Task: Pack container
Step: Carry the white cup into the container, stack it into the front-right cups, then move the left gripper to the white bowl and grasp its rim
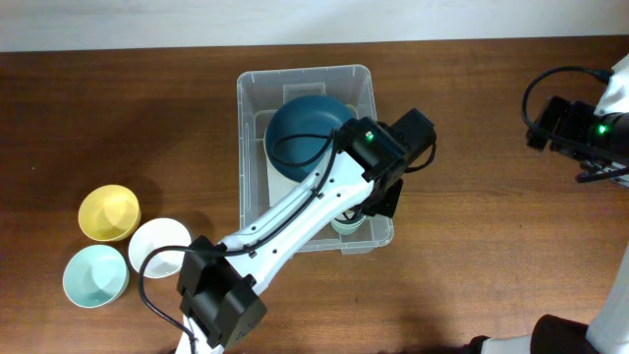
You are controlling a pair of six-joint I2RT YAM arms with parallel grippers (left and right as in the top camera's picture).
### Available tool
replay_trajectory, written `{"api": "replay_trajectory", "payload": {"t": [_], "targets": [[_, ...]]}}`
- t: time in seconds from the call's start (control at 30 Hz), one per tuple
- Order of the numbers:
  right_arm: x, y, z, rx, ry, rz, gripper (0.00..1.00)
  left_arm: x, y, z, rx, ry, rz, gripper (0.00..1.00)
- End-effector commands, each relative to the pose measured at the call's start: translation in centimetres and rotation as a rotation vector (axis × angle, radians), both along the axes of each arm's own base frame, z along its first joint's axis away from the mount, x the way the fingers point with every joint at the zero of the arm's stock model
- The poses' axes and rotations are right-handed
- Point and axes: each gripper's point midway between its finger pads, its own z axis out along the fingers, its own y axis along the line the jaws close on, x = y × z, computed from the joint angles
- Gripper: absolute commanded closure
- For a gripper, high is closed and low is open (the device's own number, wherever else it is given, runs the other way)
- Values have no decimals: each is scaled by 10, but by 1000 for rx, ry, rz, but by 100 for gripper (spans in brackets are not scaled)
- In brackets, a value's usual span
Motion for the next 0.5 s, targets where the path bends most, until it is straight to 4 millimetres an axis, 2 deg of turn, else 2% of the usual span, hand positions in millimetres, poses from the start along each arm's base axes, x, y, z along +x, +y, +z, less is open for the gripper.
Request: {"api": "replay_trajectory", "payload": {"t": [0.0,0.13,0.3,0.4,0.43,0.47], "targets": [[1,3,-2,9,5,18,1,-3,0,4,-19,1,5,81],[1,3,-2,9,5,18,1,-3,-1,4,-21,-1,6,60],[1,3,-2,9,5,18,1,0,1,5,-17,-8,12,57],[1,3,-2,9,5,18,1,22,27,11,28,-64,75,54],[1,3,-2,9,5,18,1,32,41,17,36,-84,109,53],[1,3,-2,9,5,18,1,45,63,27,45,-112,164,53]]}}
